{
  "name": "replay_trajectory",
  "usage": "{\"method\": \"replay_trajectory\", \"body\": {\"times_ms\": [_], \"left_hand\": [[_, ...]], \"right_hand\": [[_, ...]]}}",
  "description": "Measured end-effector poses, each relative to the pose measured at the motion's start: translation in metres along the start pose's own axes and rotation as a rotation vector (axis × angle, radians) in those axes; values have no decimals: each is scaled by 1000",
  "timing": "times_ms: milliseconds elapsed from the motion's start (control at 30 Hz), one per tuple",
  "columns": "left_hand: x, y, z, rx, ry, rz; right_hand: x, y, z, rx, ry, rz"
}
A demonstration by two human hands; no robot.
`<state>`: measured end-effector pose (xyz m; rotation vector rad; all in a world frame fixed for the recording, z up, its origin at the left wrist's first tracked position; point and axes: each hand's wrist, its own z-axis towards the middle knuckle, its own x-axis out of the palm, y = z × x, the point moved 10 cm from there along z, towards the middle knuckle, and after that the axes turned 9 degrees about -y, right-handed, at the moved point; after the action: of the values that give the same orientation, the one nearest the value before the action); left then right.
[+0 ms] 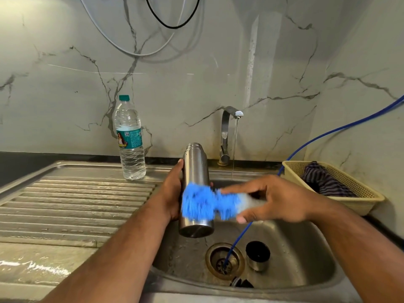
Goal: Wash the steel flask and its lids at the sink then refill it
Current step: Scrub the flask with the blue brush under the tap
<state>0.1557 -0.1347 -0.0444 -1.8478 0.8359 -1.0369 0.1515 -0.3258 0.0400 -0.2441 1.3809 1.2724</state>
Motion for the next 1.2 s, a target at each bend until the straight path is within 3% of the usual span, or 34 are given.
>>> {"method": "replay_trajectory", "body": {"times_ms": [67,167,200,300,333,433,467,500,600,633,733,800,933,967,1100,1133,1200], "left_hand": [[-1,1,0,-2,3,7],[2,-1,1,25,-5,56],[2,-1,0,33,-11,65],[1,3,-3,-1,-6,48],[1,5,-3,-6,5,53],[4,5,-7,11,29,125],[7,5,-9,14,47,138],[10,5,-12,18,60,147],[14,2,-15,11,87,159],[14,0,-15,22,89,176],[12,-3,-13,57,70,241],[11,-2,-11,48,74,215],[14,3,-14,-10,126,126],[14,3,-13,-4,133,125],[27,5,-19,22,216,191],[31,7,-22,5,239,200],[34,9,-26,-4,254,211]], "right_hand": [[3,2,-1,7,5,-30],[-25,4,5,-9,-285,-231],[-24,4,4,-16,-265,-206],[5,3,-3,5,54,-15],[8,4,-3,-4,69,-27],[-22,2,6,7,-247,-221],[-26,4,5,-6,-281,-237],[-22,5,4,-15,-233,-193],[9,8,-6,24,119,18],[11,10,-7,14,122,30],[-22,7,5,-9,-267,-171],[-31,9,5,-39,-360,-254],[13,8,-7,30,158,-35],[15,8,-8,19,166,-20],[-45,-12,1,90,-463,-124],[-52,-13,-1,110,-546,-155],[-53,-13,-2,119,-538,-132]]}}
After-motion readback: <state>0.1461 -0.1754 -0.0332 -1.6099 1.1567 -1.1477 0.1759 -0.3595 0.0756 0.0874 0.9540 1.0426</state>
